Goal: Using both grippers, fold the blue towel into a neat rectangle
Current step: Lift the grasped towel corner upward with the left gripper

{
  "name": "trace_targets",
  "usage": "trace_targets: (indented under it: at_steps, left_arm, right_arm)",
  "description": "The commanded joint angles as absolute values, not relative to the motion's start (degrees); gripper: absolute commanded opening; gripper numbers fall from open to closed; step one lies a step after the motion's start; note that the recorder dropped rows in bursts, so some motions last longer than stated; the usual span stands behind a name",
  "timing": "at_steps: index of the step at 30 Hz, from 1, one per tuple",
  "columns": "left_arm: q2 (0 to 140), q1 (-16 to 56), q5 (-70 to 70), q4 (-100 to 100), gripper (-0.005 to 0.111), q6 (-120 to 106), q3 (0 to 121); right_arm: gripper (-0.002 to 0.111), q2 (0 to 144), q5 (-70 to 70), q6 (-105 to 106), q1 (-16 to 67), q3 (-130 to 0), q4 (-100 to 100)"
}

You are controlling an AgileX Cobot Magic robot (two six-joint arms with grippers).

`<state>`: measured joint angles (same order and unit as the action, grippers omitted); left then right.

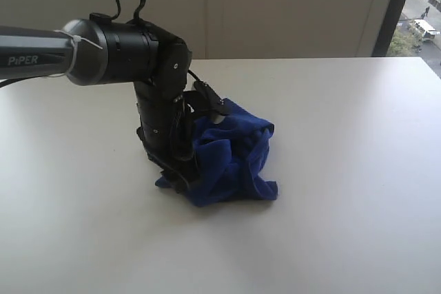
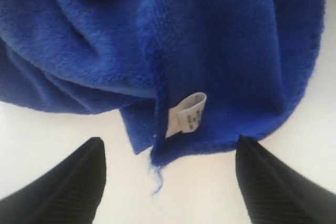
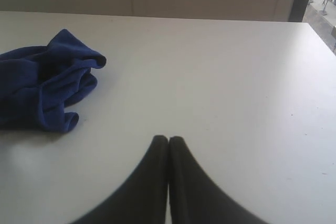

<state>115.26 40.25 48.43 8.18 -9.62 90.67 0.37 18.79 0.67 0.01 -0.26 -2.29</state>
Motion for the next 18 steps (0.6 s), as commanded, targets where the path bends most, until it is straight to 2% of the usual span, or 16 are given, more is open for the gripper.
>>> trace_targets:
  at_steps: [1, 14, 18]
  left_arm:
    - [115.35, 40.10, 48.35, 2.22, 0.072, -8.77, 90.36]
    - [115.35, 39.96, 46.00, 6.01, 0.072, -8.53, 90.36]
    - [115.35, 37.55, 44.39, -0.41, 0.072, -9.86, 90.36]
  right_arm:
    - [0.000, 0.00, 17.95, 1.33, 0.17, 0.00, -1.89]
    - [0.000, 0.00, 17.95, 1.33, 0.17, 0.00, -1.89]
    - [0.000, 0.00, 17.95, 1.33, 0.17, 0.00, -1.89]
